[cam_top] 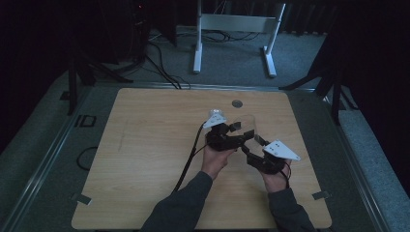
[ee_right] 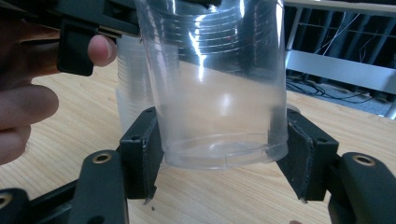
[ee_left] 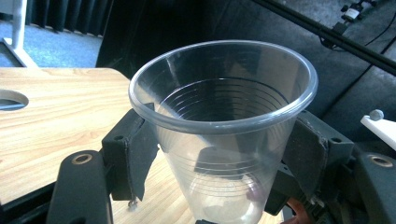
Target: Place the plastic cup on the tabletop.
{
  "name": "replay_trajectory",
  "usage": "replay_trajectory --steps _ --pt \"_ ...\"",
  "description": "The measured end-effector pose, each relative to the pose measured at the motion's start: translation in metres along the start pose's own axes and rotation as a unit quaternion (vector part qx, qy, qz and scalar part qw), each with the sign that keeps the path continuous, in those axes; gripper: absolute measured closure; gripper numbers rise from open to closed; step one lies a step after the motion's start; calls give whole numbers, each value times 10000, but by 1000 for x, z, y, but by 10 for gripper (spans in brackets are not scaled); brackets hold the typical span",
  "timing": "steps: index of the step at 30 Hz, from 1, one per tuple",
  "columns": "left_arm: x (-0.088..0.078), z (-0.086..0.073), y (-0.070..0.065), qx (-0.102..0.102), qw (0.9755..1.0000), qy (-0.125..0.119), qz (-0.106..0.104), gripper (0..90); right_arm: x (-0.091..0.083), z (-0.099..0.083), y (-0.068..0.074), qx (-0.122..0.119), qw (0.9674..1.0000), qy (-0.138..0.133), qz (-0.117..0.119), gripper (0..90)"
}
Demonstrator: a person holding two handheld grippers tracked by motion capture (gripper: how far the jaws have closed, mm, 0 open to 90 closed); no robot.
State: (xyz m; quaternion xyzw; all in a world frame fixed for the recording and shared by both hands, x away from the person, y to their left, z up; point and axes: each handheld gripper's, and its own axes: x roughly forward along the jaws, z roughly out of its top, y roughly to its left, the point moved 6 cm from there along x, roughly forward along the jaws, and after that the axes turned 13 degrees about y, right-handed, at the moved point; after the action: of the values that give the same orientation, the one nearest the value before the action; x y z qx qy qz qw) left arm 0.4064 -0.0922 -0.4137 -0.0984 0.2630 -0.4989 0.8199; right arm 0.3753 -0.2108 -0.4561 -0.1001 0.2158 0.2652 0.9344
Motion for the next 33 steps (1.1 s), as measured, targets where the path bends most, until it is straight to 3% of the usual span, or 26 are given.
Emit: replay_trajectory --steps 13,18,33 --pt "-2 0 0 245 9992 6 314 301 4 -4 0 54 9997 226 111 302" --pt "-2 -1 0 383 9982 45 466 301 2 -6 -1 59 9997 243 80 300" --pt "-2 1 -2 546 9960 74 697 304 -4 -11 -3 119 9995 275 86 289"
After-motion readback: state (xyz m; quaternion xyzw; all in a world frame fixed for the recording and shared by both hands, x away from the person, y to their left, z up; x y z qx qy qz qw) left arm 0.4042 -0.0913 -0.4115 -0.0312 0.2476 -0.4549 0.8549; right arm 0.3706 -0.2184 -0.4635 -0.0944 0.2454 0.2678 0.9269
